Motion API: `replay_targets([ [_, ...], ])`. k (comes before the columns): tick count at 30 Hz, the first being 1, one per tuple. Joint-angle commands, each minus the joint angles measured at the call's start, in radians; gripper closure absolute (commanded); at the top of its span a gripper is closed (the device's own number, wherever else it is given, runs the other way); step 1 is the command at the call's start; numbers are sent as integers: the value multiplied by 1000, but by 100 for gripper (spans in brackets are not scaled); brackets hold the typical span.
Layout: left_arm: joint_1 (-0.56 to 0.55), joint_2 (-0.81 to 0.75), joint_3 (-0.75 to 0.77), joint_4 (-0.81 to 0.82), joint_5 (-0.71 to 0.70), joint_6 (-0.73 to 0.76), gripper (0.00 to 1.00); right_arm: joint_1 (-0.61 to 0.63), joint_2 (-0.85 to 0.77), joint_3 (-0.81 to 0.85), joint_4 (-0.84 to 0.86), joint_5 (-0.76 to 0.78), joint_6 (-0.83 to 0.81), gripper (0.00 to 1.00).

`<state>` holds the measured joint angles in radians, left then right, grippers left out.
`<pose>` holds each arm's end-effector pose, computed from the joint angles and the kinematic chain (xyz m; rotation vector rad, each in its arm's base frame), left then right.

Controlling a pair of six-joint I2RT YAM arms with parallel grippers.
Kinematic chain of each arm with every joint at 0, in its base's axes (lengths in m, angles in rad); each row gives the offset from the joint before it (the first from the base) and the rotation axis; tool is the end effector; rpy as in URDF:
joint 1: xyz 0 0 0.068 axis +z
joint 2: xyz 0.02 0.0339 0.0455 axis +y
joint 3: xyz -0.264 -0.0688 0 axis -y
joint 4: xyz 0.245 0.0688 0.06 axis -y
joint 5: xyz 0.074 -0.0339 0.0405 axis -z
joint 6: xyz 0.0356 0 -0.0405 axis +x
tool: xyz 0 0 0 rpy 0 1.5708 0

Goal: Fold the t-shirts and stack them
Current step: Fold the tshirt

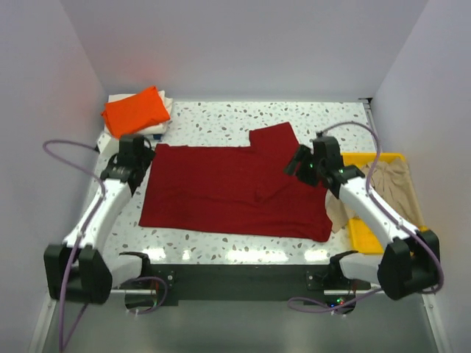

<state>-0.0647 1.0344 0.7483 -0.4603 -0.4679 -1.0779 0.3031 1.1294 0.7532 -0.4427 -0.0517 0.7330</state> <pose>0.2153 0.0021 0.2570 -1.2743 1.8215 -0.0795 0.2208 0.0710 0.2380 0.5001 2.4085 0.5360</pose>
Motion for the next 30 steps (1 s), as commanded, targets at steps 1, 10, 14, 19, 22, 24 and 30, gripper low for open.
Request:
replay_targets([
  [1,-46,287,250,72,-1,105,27,4,162,268,104,7,-127,36],
  [10,-73,801,664,6,-100,171,34,-33,584,650,124,-33,-208,38],
  [14,-73,973,798,-37,-120,179,35,-47,684,718,130,-54,-219,39],
  [19,-73,1081,884,-41,-114,174,37,-52,759,758,140,-65,-233,39],
  [22,-73,1141,930,-43,-113,176,37,-53,780,767,145,-77,-239,39],
  [24,-73,1174,962,-49,-123,173,38,-53,805,778,145,-86,-244,39],
  [30,-69,1216,997,-49,-123,177,41,-62,854,794,148,-91,-248,39],
])
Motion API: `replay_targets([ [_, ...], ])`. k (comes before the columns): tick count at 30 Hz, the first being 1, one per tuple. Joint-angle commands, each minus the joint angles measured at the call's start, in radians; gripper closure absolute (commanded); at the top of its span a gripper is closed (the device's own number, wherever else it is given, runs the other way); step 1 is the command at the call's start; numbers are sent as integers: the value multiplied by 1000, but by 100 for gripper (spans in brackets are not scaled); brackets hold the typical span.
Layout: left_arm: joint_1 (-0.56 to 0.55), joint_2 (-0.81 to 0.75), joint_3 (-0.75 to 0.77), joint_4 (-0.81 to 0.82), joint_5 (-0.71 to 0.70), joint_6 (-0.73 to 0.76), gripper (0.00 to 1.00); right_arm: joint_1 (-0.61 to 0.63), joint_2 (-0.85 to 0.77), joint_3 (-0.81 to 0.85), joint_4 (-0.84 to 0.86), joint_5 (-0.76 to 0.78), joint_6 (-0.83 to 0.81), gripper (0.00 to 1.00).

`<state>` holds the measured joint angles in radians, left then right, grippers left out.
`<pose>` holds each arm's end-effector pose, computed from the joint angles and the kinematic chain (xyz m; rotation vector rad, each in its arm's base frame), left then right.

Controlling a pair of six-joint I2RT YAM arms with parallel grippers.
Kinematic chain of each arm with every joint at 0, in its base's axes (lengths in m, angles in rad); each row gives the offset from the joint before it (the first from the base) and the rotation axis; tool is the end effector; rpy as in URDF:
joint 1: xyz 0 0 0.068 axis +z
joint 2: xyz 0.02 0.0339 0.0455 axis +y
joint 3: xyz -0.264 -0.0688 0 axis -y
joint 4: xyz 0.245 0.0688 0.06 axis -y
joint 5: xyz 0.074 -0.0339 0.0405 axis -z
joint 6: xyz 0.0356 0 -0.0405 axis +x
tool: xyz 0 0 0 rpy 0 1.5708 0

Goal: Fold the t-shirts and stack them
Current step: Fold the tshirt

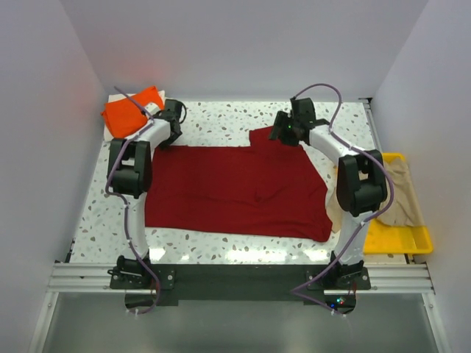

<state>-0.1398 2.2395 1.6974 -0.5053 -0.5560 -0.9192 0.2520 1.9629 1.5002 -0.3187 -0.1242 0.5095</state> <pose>0.4746 -0.0478 0.1554 -1.0849 2.1572 0.2673 0.4294 0.1151 0.2248 0.2469 2.3920 0.5109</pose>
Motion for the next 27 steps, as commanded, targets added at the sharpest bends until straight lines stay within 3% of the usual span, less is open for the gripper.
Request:
replay_targets([
  [1,6,12,50,-4,-35,20,42,-14,25,49,23,-18,-23,39],
  [3,11,9,50,-10,-36,20,44,-26,33,55,20,-18,-22,39],
  [7,20,9,45,-15,-33,34,57,-57,54,68,20,-34,-17,39],
  [19,26,20,5,-64,-38,43,72,-129,175,192,-22,-48,-12,40],
  [27,35,16,-24,-41,7,72,100,-143,273,298,-71,12,-45,38],
])
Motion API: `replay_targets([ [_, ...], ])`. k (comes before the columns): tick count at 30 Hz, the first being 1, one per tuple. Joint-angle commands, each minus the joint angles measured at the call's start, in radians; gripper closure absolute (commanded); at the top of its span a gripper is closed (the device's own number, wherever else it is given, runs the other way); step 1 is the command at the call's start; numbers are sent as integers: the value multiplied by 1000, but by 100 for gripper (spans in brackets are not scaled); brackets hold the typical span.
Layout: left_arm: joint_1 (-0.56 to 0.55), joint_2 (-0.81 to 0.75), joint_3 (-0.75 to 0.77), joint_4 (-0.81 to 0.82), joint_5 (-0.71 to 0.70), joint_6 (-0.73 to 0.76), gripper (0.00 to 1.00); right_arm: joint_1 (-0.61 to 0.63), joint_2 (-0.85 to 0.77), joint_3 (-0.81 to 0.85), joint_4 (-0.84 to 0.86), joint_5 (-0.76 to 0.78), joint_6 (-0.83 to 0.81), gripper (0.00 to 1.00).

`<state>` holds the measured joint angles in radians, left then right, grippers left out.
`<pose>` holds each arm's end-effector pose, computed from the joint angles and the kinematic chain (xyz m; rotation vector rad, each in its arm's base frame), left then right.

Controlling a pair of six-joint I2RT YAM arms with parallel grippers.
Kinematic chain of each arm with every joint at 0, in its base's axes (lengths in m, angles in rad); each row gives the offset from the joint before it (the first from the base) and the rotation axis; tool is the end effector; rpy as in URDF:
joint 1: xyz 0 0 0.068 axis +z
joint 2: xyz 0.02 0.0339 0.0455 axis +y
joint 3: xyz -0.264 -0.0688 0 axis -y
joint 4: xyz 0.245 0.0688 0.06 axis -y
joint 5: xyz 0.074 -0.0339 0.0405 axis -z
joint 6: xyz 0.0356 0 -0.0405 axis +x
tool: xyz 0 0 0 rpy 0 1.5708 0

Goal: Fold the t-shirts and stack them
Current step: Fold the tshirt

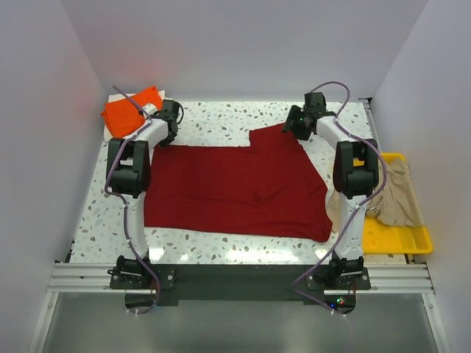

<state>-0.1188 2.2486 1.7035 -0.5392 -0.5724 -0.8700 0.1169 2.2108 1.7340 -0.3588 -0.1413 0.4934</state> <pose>0.4737 -0.0371 0.1515 -1.0570 2.1966 0.3435 0.4922 0.0628 0.1851 0.3920 2.4134 0.4477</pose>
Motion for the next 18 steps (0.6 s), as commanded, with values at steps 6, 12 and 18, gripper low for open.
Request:
replay_targets([
  [6,15,-32,-57,19,37,48,100,-10,70,131,-74,60,-42,37],
  [12,15,-107,-111,87,80,80,100,-11,116,185,-114,109,-44,38],
  [18,15,-152,-148,128,106,95,100,-5,138,197,-115,166,-46,41],
])
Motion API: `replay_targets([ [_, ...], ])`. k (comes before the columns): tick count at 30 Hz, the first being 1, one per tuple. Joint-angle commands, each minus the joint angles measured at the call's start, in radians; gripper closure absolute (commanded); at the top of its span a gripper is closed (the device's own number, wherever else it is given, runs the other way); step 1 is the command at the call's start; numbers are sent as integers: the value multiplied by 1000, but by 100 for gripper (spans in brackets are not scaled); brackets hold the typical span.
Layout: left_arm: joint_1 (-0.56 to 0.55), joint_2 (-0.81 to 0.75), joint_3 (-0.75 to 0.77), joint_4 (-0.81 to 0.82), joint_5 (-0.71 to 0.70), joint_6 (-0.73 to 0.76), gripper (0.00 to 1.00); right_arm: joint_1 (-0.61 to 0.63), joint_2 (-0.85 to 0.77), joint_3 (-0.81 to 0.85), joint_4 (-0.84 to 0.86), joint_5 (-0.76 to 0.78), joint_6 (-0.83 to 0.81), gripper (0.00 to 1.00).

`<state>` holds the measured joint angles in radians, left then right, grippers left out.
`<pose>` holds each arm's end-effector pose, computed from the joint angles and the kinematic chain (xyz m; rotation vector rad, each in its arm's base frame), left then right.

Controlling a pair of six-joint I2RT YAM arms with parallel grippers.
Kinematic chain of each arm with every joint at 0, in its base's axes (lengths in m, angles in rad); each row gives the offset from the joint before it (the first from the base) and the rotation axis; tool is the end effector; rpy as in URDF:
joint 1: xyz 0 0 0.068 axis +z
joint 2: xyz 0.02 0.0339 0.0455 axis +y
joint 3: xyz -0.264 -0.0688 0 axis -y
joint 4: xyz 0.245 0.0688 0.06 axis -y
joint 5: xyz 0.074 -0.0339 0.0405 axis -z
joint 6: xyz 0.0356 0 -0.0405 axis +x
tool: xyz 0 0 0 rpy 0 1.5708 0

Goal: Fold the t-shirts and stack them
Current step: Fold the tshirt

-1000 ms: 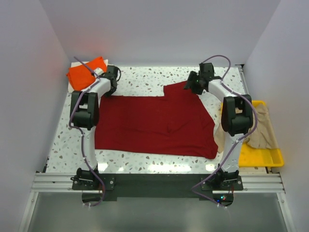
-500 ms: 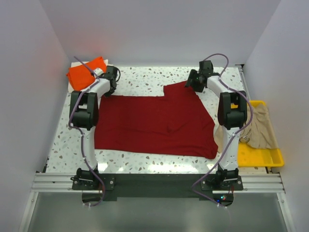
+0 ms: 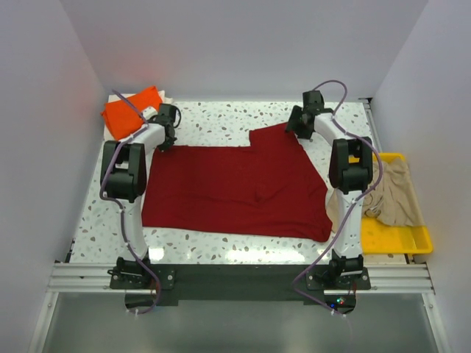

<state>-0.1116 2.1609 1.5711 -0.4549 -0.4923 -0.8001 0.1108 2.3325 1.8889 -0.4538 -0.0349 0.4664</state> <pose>0.4558 -0.0342 0.1553 -0.9826 2.2498 0.2622 0.5143 0.0585 0.1679 0.4255 2.4536 0.2897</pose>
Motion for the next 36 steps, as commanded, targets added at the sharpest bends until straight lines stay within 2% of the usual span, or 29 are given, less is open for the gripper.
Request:
replay_targets([
  [1,7,-65,-19,44,29,25,100,3,21,48,-25,81,-18,42],
  [3,9,-72,-31,54,40,22,100,18,39,73,-42,93,-21,44],
  [9,9,-75,-49,68,52,18,100,96,102,170,-157,269,-34,47],
  [15,9,-78,-56,74,57,21,100,105,139,202,-198,291,-17,56],
  [18,9,-79,-52,79,58,24,100,107,140,203,-198,296,-12,74],
  [21,12,-87,-49,82,52,24,100,107,119,205,-201,322,-9,87],
  [24,20,-93,-49,88,51,24,100,107,90,226,-206,343,-20,94],
  [27,33,-102,-43,96,52,24,100,105,51,239,-192,346,-34,98],
  [36,61,-130,-2,122,75,44,100,89,-97,204,-151,340,-58,98],
])
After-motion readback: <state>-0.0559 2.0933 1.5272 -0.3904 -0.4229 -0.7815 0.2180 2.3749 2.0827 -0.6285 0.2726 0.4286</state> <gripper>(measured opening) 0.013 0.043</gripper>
